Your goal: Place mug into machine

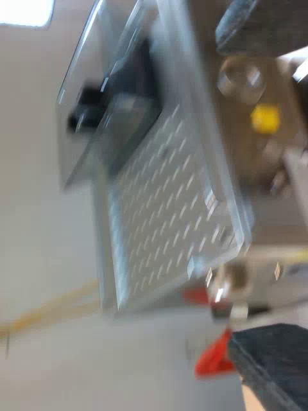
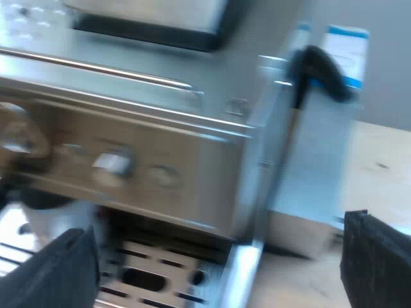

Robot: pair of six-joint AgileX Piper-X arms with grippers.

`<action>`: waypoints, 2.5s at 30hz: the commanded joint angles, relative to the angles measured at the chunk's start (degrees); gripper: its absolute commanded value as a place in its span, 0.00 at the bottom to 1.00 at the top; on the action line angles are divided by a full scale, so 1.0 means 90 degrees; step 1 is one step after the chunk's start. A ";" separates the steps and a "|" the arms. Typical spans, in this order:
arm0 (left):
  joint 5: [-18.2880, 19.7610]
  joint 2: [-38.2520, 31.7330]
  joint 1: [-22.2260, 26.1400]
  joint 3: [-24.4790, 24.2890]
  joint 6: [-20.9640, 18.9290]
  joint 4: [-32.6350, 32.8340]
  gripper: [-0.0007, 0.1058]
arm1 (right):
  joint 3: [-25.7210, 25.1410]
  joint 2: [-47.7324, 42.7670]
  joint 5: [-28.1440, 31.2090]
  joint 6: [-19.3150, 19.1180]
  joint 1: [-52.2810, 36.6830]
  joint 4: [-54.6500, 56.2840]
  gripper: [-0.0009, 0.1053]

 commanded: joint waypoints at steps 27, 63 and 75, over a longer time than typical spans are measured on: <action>0.1508 -0.0853 0.2432 -0.0487 0.0297 0.1318 0.80 | 0.0776 -0.1521 -0.3030 -0.0454 -0.5373 0.0879 0.74; -0.0695 -0.3685 0.2451 0.0894 0.0403 0.3417 0.80 | 0.2405 -0.4995 -0.3395 -0.0356 -0.5326 0.1484 0.74; -0.0013 -0.3674 0.2451 0.2027 0.0738 0.2599 0.80 | 0.3579 -0.4995 -0.3368 -0.0369 -0.5326 0.1472 0.74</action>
